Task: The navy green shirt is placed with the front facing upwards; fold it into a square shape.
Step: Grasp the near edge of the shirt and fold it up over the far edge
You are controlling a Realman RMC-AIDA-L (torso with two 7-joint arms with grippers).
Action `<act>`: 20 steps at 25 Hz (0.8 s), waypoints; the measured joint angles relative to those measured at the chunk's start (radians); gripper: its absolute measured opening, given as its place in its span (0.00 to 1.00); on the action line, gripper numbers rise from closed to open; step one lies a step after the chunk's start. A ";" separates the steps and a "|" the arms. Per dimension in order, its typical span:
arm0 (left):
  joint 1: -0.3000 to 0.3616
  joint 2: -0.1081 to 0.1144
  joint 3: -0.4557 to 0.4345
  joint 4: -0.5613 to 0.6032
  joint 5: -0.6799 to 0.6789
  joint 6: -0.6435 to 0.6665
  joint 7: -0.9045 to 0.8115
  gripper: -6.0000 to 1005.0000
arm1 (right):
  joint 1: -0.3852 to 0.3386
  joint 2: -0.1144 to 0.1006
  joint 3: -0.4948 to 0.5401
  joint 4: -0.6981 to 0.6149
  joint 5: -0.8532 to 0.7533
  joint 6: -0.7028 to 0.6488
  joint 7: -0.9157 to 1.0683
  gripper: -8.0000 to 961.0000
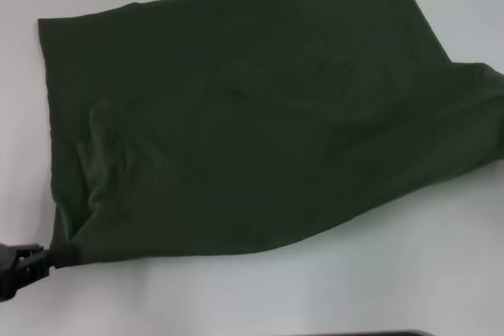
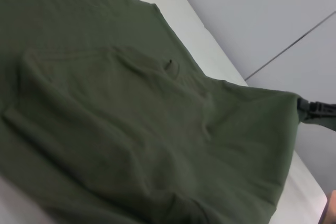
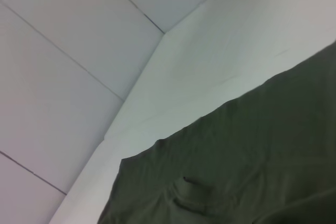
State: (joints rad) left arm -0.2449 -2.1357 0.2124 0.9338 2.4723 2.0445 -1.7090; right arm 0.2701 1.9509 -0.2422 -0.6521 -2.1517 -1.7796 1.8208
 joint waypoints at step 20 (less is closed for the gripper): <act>-0.167 0.036 -0.042 -0.105 -0.023 -0.112 -0.057 0.01 | 0.145 -0.011 -0.037 0.002 -0.002 0.063 0.061 0.05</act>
State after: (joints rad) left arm -0.4124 -2.1000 0.1707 0.8290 2.4497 1.9320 -1.7660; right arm 0.4154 1.9403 -0.2789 -0.6501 -2.1538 -1.7166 1.8817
